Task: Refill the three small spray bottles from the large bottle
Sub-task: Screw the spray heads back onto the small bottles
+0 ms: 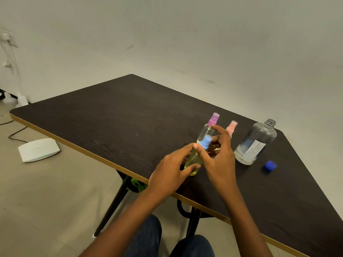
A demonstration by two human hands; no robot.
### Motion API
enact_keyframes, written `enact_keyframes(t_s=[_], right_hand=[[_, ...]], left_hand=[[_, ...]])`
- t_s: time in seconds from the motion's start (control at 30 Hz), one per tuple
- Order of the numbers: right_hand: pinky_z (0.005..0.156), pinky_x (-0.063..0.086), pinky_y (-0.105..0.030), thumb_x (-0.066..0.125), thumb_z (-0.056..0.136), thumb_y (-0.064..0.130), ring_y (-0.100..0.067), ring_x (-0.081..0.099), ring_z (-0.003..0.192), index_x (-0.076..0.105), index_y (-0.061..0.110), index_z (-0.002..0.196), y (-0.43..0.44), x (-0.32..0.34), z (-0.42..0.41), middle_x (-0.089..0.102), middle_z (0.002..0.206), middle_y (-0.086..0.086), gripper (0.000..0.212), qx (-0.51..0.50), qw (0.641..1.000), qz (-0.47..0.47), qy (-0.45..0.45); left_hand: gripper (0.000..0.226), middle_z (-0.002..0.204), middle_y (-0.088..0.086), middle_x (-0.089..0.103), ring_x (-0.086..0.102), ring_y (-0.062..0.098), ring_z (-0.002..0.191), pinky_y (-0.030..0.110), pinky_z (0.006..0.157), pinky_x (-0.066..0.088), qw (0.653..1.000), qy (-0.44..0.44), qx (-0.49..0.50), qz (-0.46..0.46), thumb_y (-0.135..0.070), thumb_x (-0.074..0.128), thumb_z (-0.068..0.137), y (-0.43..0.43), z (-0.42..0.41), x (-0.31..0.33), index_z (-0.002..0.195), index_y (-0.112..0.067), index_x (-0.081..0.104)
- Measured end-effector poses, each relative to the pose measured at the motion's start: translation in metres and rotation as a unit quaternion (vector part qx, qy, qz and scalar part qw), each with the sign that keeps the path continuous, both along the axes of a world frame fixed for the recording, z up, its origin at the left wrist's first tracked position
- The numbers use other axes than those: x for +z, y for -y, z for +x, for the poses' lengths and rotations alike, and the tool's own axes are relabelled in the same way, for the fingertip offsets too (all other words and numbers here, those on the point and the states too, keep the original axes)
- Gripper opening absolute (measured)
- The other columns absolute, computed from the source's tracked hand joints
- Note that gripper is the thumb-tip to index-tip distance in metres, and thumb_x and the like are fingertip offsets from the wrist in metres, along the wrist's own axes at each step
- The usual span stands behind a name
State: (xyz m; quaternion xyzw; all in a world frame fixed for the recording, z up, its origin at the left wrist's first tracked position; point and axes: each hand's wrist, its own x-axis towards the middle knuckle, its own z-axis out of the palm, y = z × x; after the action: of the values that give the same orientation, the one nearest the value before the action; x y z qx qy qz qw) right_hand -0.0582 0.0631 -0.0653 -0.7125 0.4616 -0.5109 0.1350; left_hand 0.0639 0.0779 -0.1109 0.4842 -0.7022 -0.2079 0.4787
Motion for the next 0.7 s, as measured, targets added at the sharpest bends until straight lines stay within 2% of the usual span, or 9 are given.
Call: enact_keyframes(t_s=[0.1,0.27,0.37,0.43,0.6,0.7], right_hand=[[0.080,0.048,-0.013,0.068,0.071,0.027,-0.002,0.056,0.098,0.036,0.030,0.128,-0.003,0.002,-0.006,0.053,0.104,0.022,0.066,0.034,0.999,0.022,0.035],[0.081,0.051,-0.018,0.072,0.077,0.006,0.000,0.061,0.095,0.039,0.029,0.125,-0.004,0.007,-0.014,0.059,0.100,0.022,0.063,0.038,0.998,0.031,0.030],[0.082,0.052,-0.023,0.073,0.076,0.007,-0.009,0.062,0.094,0.041,0.028,0.124,-0.004,0.007,-0.012,0.060,0.100,0.013,0.062,0.028,0.999,0.027,0.026],[0.080,0.052,-0.027,0.073,0.076,0.007,-0.014,0.061,0.093,0.043,0.023,0.125,-0.004,0.004,-0.010,0.061,0.101,0.003,0.060,0.021,0.999,0.022,0.032],[0.070,0.048,-0.021,0.074,0.075,0.009,-0.010,0.055,0.079,0.046,0.021,0.125,-0.002,0.000,-0.005,0.054,0.088,0.013,0.058,-0.009,0.999,0.001,0.035],[0.075,0.049,-0.027,0.074,0.073,0.020,-0.011,0.056,0.085,0.042,0.028,0.125,-0.002,0.000,-0.004,0.054,0.093,0.011,0.062,0.002,0.999,0.015,0.041]], left_hand=[[0.061,0.125,-0.003,0.061,0.055,0.004,0.113,0.022,0.095,0.046,1.000,-0.006,-0.006,0.001,-0.026,0.066,0.084,0.000,0.000,0.000,0.138,-0.028,0.040],[0.063,0.124,-0.002,0.062,0.056,0.006,0.112,0.025,0.095,0.048,1.000,-0.009,-0.012,0.004,-0.027,0.066,0.084,0.000,0.001,0.000,0.140,-0.029,0.037],[0.064,0.125,-0.001,0.061,0.058,0.009,0.114,0.031,0.097,0.050,1.000,-0.007,-0.007,0.008,-0.028,0.066,0.084,0.000,0.000,0.000,0.140,-0.028,0.037],[0.063,0.125,-0.001,0.061,0.057,0.009,0.113,0.028,0.097,0.049,1.000,-0.006,-0.007,0.009,-0.027,0.066,0.084,0.000,0.000,0.000,0.140,-0.028,0.037],[0.061,0.125,-0.003,0.061,0.057,0.009,0.114,0.024,0.095,0.046,1.000,-0.003,-0.004,0.004,-0.027,0.066,0.084,0.000,0.000,0.001,0.139,-0.028,0.039],[0.061,0.127,-0.004,0.060,0.057,0.009,0.115,0.020,0.094,0.043,1.000,-0.005,-0.001,0.008,-0.028,0.066,0.083,0.000,-0.001,0.000,0.138,-0.029,0.040]])
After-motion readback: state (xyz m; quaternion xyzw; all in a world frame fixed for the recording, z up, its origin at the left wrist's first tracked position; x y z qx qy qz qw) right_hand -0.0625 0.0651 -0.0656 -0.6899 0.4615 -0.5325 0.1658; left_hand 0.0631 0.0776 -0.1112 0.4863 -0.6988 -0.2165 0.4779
